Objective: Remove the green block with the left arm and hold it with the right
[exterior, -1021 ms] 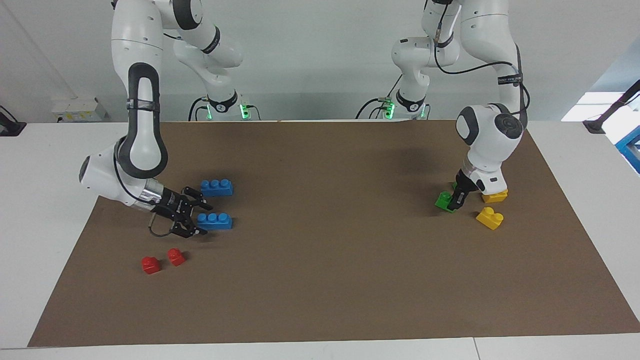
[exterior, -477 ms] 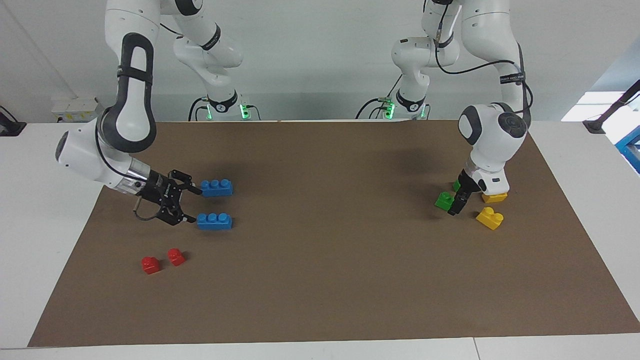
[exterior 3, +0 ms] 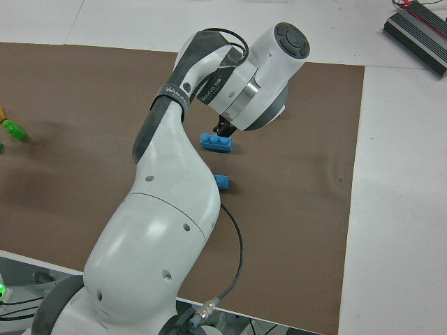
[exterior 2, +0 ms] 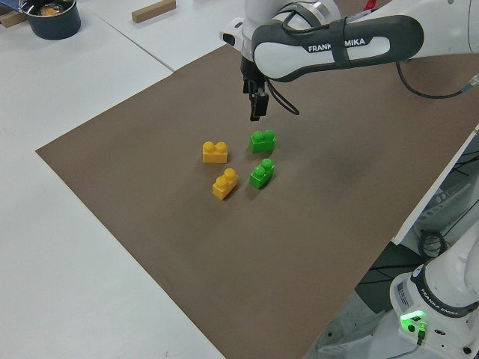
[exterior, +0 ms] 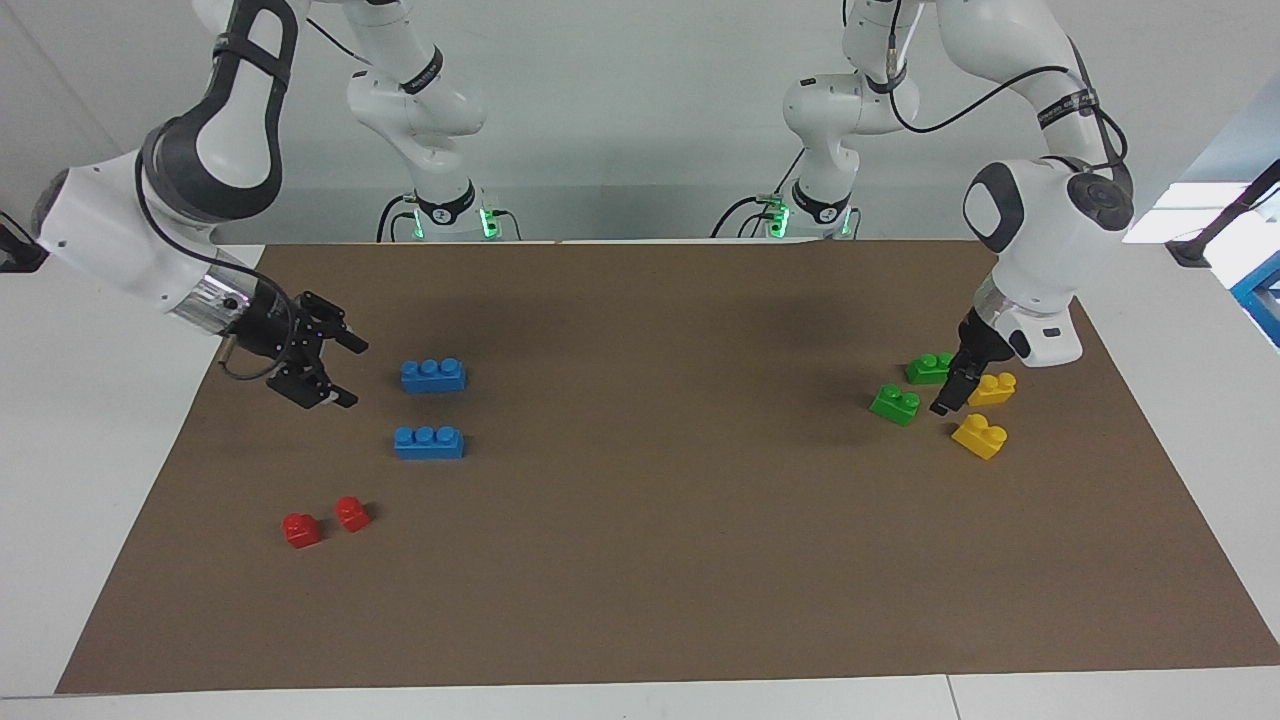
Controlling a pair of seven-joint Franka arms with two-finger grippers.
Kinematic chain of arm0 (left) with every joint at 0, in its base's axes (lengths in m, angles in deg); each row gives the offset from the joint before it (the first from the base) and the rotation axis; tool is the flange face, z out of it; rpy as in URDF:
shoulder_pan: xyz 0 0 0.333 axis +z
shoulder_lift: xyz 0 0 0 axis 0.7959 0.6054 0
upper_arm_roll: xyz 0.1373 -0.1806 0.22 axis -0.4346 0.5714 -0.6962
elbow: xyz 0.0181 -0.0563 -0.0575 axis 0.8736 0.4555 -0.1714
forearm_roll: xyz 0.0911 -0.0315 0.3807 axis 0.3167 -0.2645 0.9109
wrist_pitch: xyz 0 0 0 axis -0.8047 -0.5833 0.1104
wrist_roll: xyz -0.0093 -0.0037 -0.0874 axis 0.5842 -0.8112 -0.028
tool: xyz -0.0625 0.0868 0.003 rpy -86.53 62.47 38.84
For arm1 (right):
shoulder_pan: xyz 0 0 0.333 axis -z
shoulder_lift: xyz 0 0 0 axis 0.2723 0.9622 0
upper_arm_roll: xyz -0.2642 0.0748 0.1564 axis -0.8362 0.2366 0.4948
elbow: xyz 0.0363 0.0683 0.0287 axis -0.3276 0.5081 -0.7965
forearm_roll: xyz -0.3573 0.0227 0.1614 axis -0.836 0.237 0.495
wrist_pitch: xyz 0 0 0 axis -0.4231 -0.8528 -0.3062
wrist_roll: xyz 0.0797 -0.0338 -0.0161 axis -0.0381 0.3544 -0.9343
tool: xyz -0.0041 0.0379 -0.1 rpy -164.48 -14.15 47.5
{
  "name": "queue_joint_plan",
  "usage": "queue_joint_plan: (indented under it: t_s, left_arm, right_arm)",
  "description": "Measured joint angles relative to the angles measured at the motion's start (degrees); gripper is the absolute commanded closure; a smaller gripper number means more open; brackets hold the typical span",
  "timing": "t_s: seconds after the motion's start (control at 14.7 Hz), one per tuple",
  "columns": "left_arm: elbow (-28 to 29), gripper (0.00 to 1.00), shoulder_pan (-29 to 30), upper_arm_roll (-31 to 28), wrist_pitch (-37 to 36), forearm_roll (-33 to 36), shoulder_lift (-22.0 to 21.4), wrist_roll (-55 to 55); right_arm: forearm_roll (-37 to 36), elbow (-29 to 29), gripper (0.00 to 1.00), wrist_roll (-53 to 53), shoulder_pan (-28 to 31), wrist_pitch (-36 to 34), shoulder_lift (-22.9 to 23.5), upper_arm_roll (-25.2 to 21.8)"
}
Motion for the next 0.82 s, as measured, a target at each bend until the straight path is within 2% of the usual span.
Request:
queue_joint_plan:
  t_s: [0.27,0.48,0.82]
  left_arm:
    - [-0.82,0.0,0.0,0.24,-3.56,0.0,-3.34,-0.18]
    - [-0.89,0.0,-0.02,0.38,-6.29,0.0,-6.62,-1.5]
    - [-1.12,0.0,0.43,0.14,-14.5,0.01,-12.4,-21.28]
  right_arm:
    - [-9.63,-2.61,0.01,-7.63,-2.91,-2.84,-3.74,1.15]
    - [-13.78,-4.44,0.01,-16.71,-6.22,-8.13,-6.73,1.36]
    - [-21.42,-6.9,0.0,-41.94,-6.42,-13.0,-8.59,1.94]
